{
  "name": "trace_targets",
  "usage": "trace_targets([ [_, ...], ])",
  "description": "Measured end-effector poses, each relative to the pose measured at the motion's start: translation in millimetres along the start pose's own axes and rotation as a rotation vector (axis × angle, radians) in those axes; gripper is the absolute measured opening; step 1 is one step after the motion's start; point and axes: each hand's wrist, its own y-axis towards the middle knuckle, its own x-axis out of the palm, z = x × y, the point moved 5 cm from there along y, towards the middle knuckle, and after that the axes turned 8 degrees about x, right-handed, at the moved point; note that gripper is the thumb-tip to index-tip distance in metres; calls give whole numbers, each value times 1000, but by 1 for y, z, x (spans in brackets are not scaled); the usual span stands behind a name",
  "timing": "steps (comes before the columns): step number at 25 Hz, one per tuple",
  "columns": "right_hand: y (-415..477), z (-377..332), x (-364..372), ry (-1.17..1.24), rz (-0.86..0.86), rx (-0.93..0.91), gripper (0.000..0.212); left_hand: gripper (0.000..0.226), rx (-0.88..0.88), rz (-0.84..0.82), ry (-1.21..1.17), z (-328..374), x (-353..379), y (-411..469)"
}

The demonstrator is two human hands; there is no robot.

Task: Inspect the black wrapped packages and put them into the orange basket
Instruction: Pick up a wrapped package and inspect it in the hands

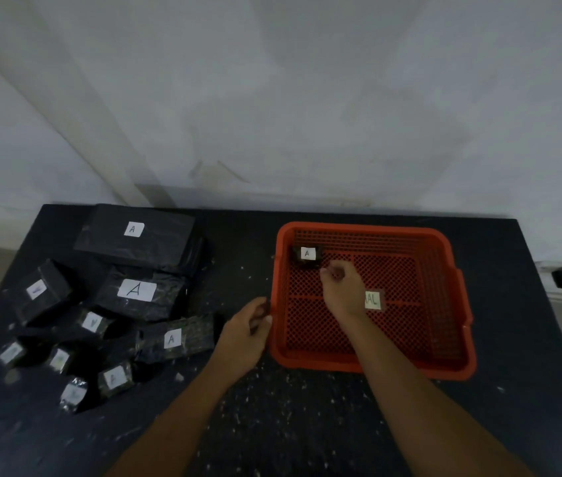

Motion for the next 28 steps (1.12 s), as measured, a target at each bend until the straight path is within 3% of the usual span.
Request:
trace_targets([
  [7,-87,-18,20,-40,-9,-152,14,35,-33,62,-33,-29,-56,-48],
  [14,-171,-20,127,-78,-154,-180,9,29,-82,203,3,-88,-148,-123],
  [22,-252,-3,278,-322,-445,-190,20,31,-332,425,115,-174,-240,-179],
  [28,-273,12,343,-454,-516,-135,40,59,-401,391,6,-204,-253,-186],
])
